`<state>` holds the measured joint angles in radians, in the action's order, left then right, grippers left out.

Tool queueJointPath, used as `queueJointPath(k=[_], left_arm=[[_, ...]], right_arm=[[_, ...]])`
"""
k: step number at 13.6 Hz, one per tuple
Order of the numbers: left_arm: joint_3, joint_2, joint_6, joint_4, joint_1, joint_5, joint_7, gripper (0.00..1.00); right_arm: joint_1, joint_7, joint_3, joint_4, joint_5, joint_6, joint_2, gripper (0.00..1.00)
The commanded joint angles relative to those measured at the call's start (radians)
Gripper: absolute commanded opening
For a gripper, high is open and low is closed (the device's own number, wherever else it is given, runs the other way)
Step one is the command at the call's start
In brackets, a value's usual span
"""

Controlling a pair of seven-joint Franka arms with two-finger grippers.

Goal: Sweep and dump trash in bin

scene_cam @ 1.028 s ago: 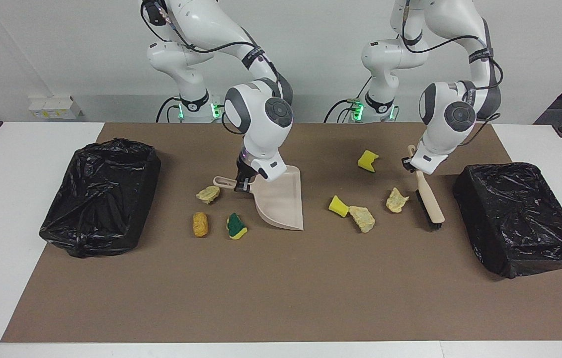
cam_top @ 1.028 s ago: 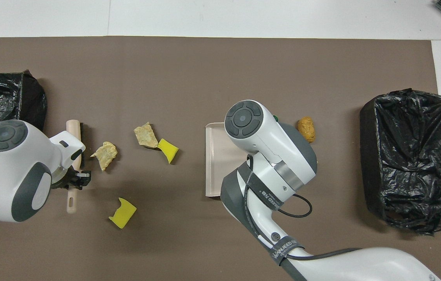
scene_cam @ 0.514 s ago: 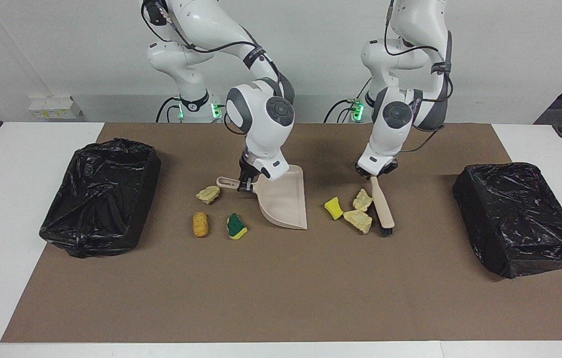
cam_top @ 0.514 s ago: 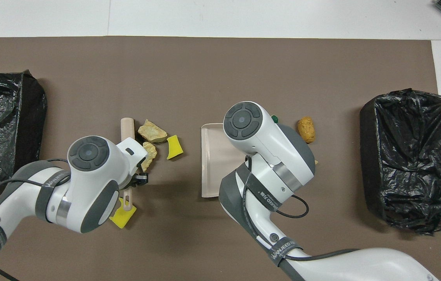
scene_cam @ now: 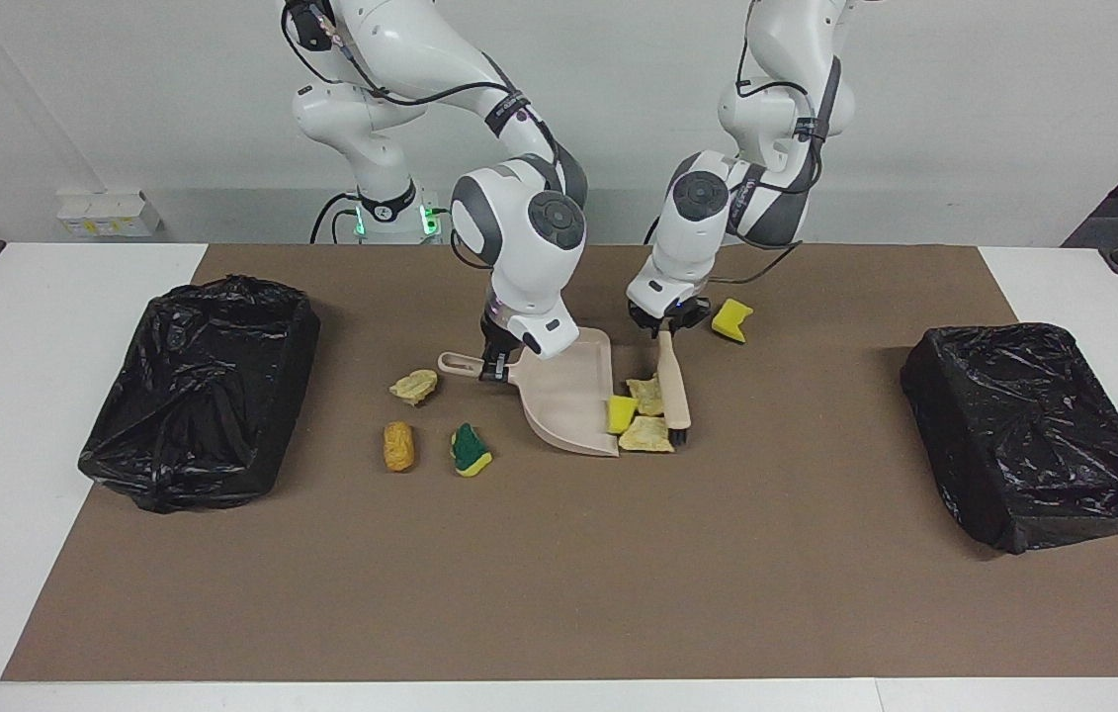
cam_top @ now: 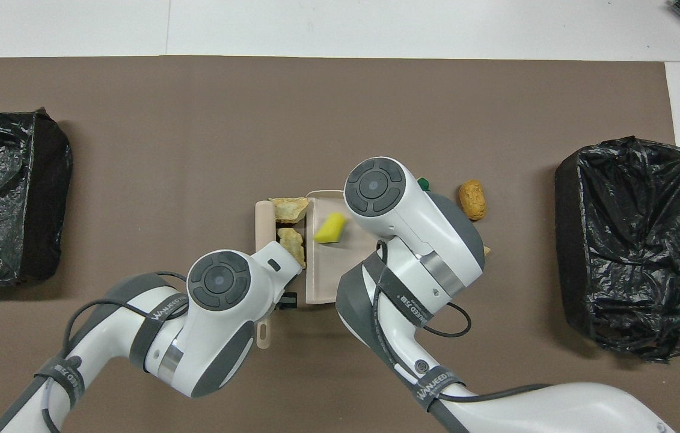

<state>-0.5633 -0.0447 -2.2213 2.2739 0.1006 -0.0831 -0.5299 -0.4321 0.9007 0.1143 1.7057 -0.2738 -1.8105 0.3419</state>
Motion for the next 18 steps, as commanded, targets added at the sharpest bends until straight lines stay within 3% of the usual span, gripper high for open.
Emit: queueJointPath(k=[1, 4, 8, 14, 18], left_arm=[[-0.062, -0.012, -0.032, -0.005, 0.004, -0.085, -0.007, 0.0], [-0.127, -0.009, 0.006, -0.039, 0.004, -0.119, -0.024, 0.0], [-0.119, 0.035, 0.397, -0.181, -0.007, -0.119, -0.025, 0.0], [-0.11, 0.187, 0.627, -0.122, -0.01, -0.121, -0.22, 0.0], [-0.087, 0.293, 0.615, 0.009, -0.022, -0.121, -0.399, 0.0]], right_arm=[[0.006, -0.026, 0.007, 0.015, 0.021, -0.02, -0.007, 0.0], [0.006, -0.025, 0.007, 0.017, 0.021, -0.02, -0.007, 0.0], [0.013, -0.009, 0.007, 0.023, 0.021, -0.023, -0.007, 0.0], [0.012, -0.016, 0.007, 0.028, 0.021, -0.035, -0.007, 0.0], [0.012, -0.019, 0.007, 0.029, 0.021, -0.035, -0.009, 0.0]])
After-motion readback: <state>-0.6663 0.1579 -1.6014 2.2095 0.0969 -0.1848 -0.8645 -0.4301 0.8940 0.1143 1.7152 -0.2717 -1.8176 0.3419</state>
